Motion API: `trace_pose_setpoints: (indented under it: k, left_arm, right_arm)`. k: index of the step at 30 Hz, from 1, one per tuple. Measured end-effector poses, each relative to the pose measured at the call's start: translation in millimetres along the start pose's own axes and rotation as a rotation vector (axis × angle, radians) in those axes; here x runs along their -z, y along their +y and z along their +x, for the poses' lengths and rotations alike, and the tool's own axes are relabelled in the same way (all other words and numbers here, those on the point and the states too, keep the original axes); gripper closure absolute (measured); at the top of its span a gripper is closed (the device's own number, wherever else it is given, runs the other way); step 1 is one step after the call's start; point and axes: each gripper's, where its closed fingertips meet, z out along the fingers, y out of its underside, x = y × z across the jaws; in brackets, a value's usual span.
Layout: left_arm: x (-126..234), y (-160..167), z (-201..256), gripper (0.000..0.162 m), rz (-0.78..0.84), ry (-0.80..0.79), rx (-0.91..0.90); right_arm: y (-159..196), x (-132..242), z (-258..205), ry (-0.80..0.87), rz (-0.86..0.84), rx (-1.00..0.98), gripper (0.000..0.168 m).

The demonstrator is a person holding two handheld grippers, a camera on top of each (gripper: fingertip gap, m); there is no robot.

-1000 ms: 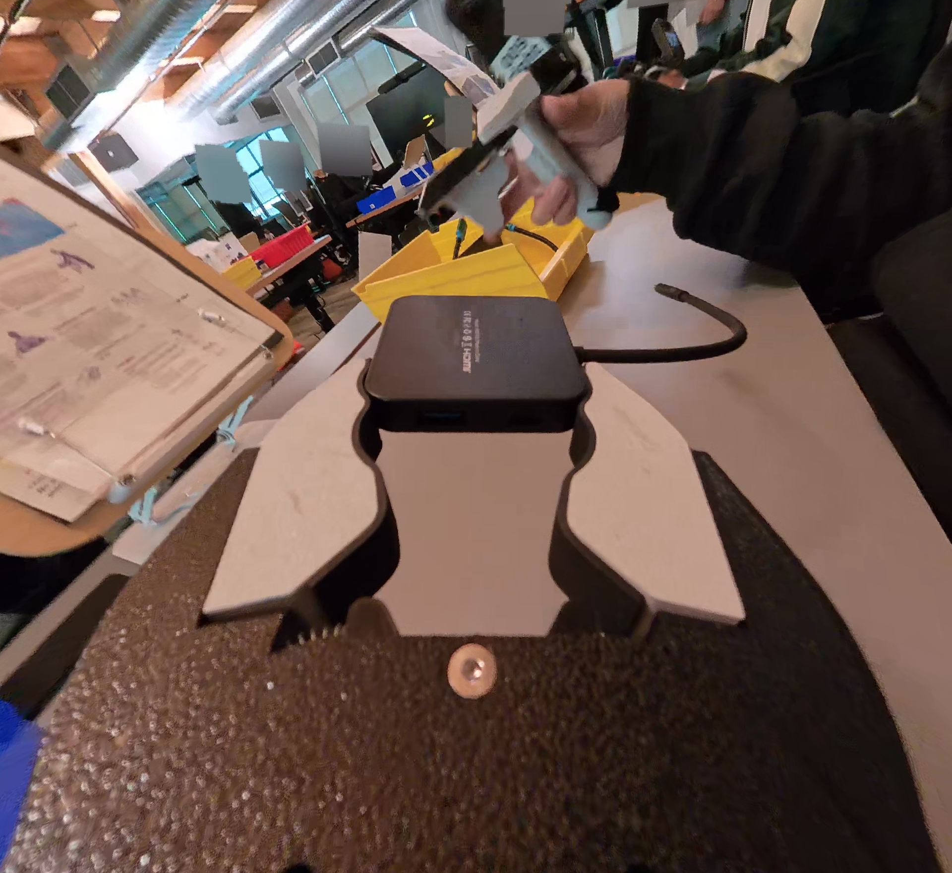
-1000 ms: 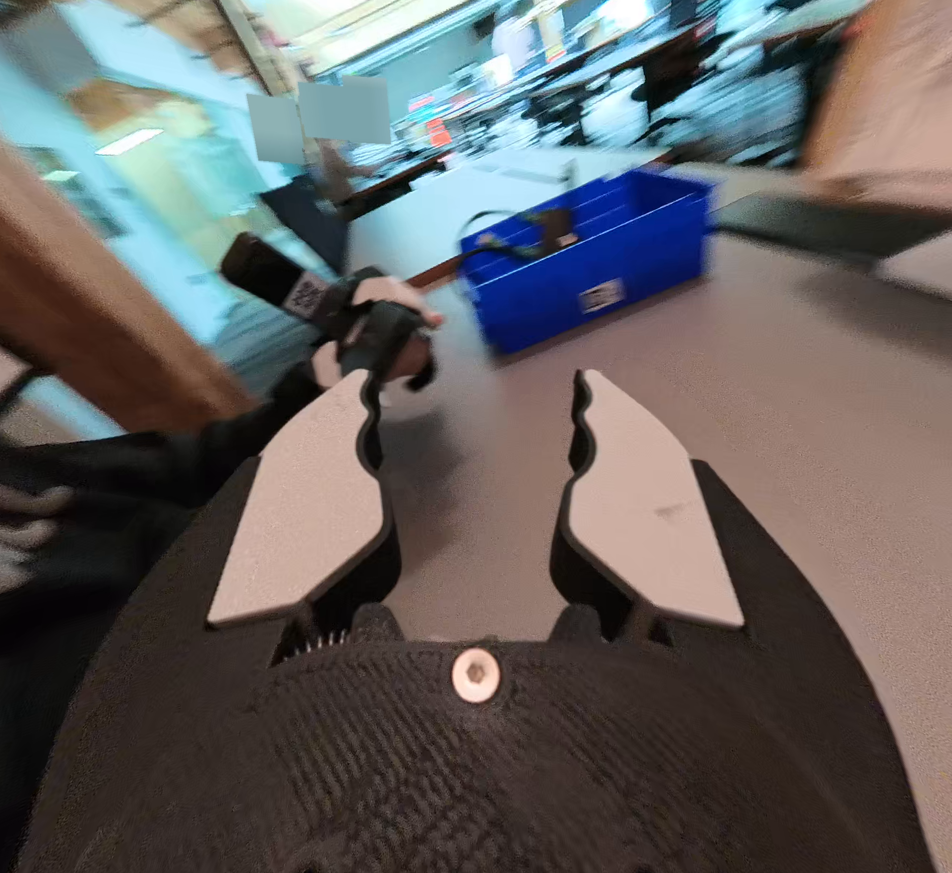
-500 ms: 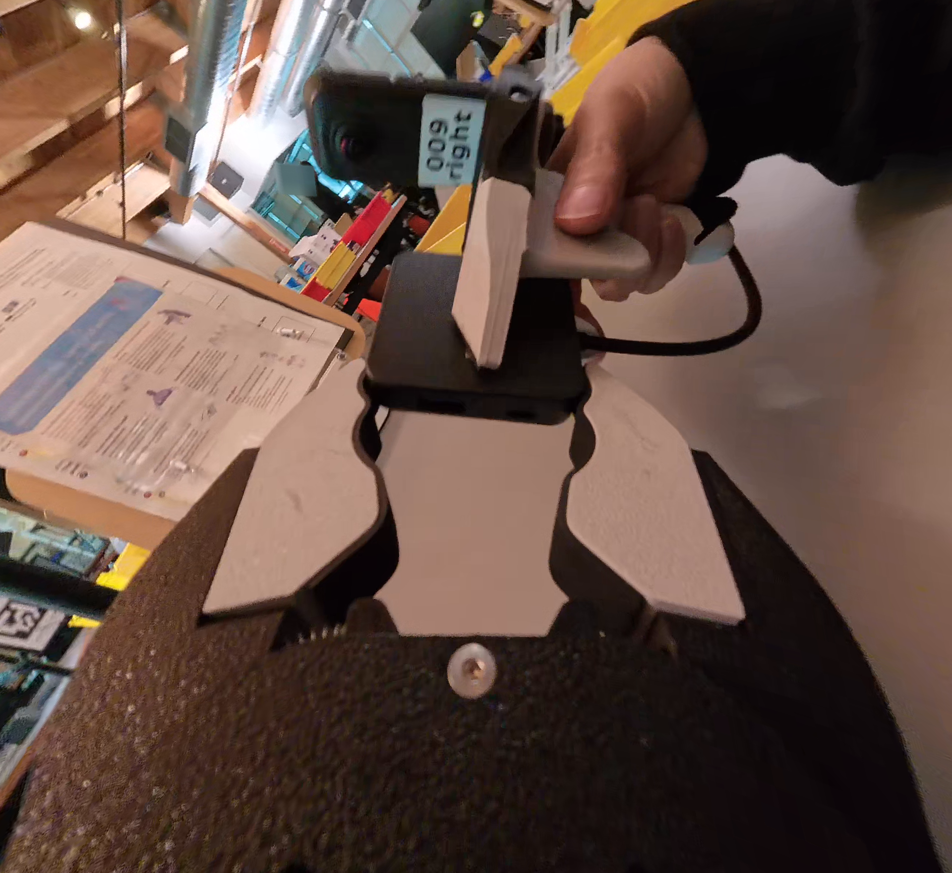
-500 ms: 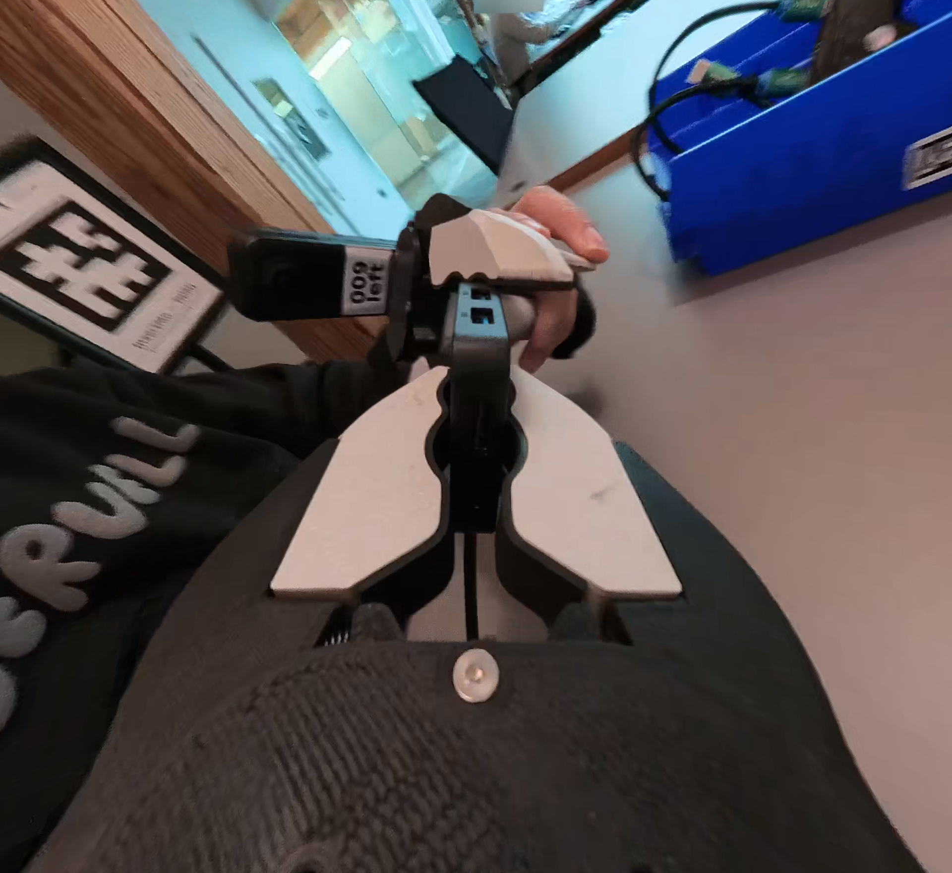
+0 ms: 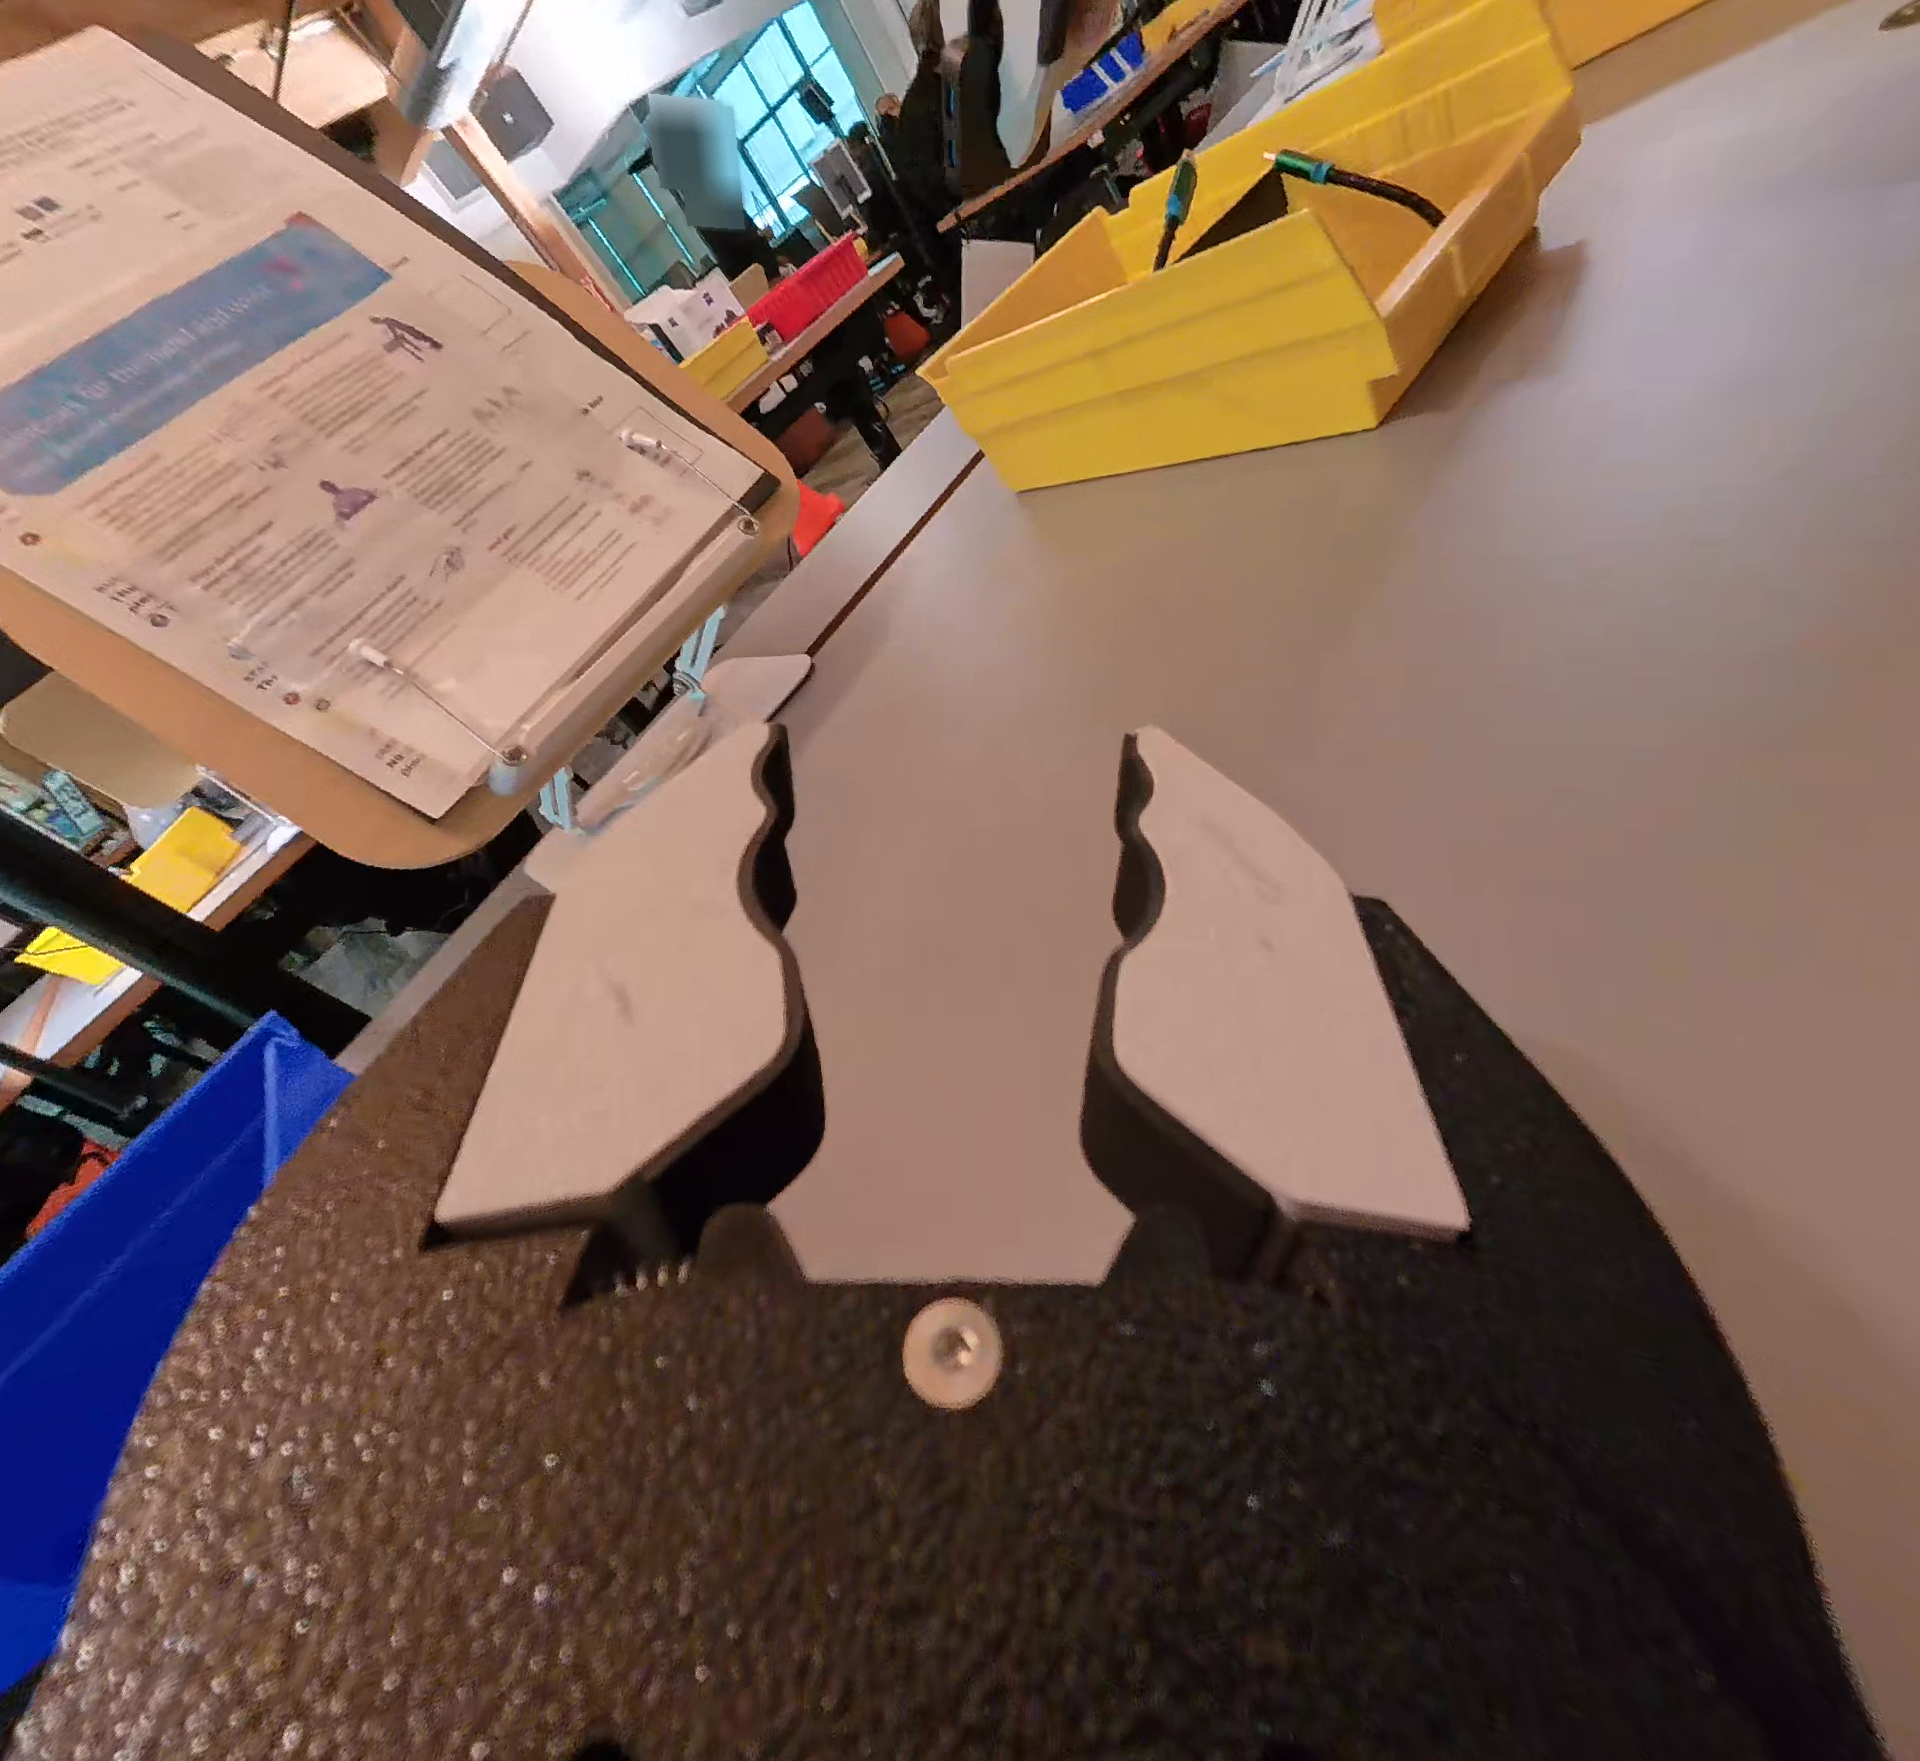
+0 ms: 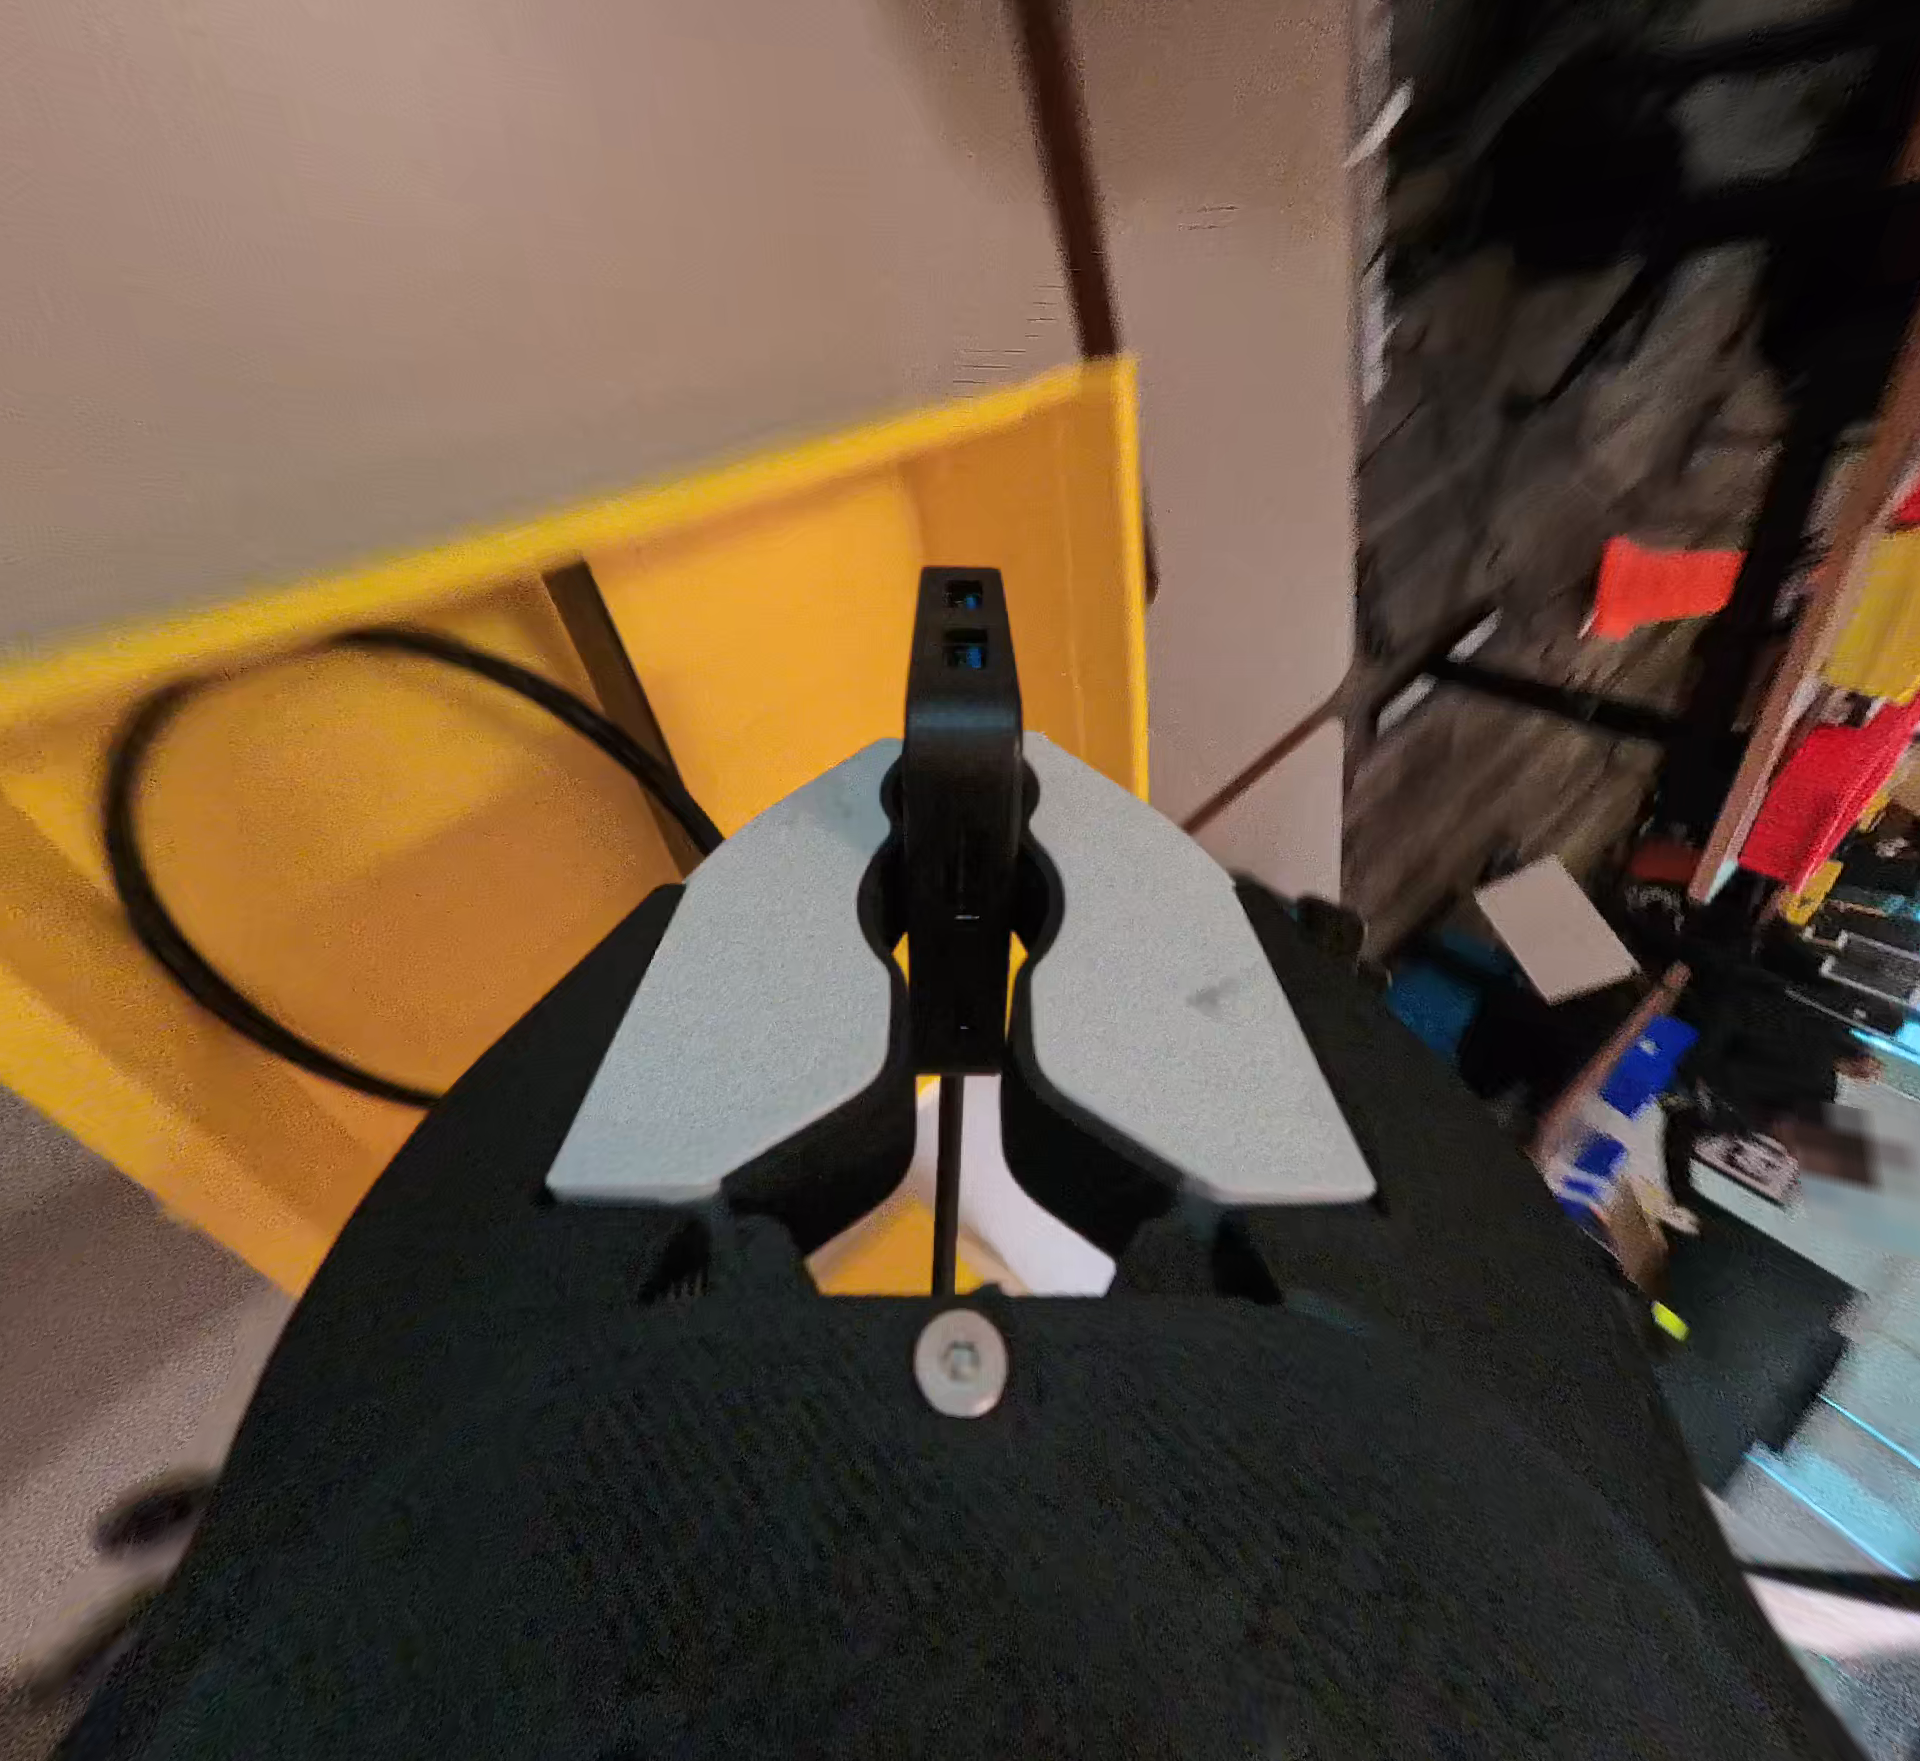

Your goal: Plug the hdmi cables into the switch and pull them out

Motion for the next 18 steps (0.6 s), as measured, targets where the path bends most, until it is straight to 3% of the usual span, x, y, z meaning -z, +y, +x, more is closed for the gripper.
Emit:
trace_pose_setpoints:
  k: [3, 9, 11, 13, 18]
  left_arm:
    - [-4.0, 8.3, 5.7, 0.104, -0.033, 0.027, -0.003]
    - [-4.5, 19.3, 10.0, 0.104, -0.077, 0.062, 0.007]
    - [-2.7, 19.6, 7.2, 0.104, -0.074, 0.057, 0.015]
    - [-1.5, 18.2, 3.9, 0.104, -0.056, 0.051, 0.045]
    - [-1.5, 19.9, 3.3, 0.104, -0.069, 0.05, 0.065]
  right_arm:
    - [37.2, -45.4, -2.9, -0.08, -0.21, 0.242, 0.154]
    - [43.1, -97.6, -15.2, -0.029, -0.243, 0.418, 0.142]
    - [45.1, -98.7, -12.6, 0.001, -0.238, 0.433, 0.122]
    - [42.3, -90.0, -3.2, 0.043, -0.195, 0.405, 0.132]
    - [30.8, -48.0, 30.3, 0.202, -0.11, 0.301, 0.136]
